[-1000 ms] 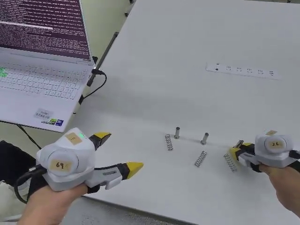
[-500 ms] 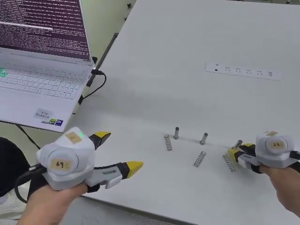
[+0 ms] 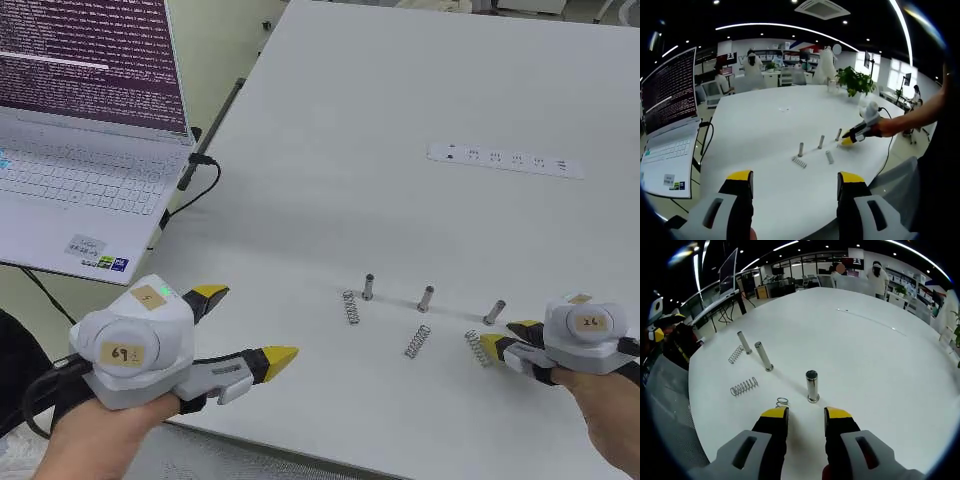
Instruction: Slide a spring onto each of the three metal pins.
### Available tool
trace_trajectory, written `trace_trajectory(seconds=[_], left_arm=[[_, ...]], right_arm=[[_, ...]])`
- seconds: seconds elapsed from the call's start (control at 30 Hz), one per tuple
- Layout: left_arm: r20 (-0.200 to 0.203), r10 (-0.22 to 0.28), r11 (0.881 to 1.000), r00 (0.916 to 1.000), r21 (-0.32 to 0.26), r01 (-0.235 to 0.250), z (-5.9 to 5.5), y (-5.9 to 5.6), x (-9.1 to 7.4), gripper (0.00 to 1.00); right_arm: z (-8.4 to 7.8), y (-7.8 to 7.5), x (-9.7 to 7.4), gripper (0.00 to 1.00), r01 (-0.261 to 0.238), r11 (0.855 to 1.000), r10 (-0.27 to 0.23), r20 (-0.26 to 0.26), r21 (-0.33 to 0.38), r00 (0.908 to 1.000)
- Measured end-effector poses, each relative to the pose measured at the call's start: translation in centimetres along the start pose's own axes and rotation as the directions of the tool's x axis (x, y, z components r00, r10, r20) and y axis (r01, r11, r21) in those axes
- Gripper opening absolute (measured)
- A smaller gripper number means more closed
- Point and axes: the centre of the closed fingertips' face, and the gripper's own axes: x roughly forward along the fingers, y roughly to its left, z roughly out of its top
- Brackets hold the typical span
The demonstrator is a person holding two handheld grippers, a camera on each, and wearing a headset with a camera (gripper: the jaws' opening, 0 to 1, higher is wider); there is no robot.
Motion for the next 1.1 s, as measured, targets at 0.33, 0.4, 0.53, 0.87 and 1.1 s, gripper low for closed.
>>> trace_trajectory(seconds=[0.33,0.4,0.53,0.87,1.1], left_arm=[[0.009,0.002,1.0,1.0,-0.011,-0.002,-0.1,0.1,-0.2,0.64],[0.011,0.002,1.0,0.9999,-0.013,-0.002,-0.1,0.1,-0.2,0.64],[0.015,0.002,1.0,0.9999,-0.015,-0.002,-0.1,0.1,-0.3,0.63],[0.021,0.0,1.0,0.9998,-0.013,0.001,0.1,0.0,-0.4,0.63],[0.026,-0.001,1.0,0.9997,-0.012,0.001,0.3,0.0,-0.4,0.63]], right_arm=[[-0.6,0.5,-0.7,0.28,0.007,1.0,-0.008,0.008,0.019,0.9999],[-0.7,0.4,-1.0,0.27,0.012,1.0,-0.012,0.013,0.023,0.9998],[-0.8,0.2,-1.4,0.27,0.021,0.999,-0.022,0.019,0.037,0.9996],[-1.2,0.6,-1.8,0.26,0.021,0.999,-0.022,0.02,0.048,0.9996],[-1.5,0.9,-1.9,0.26,0.018,0.999,-0.019,0.015,0.049,0.9997]])
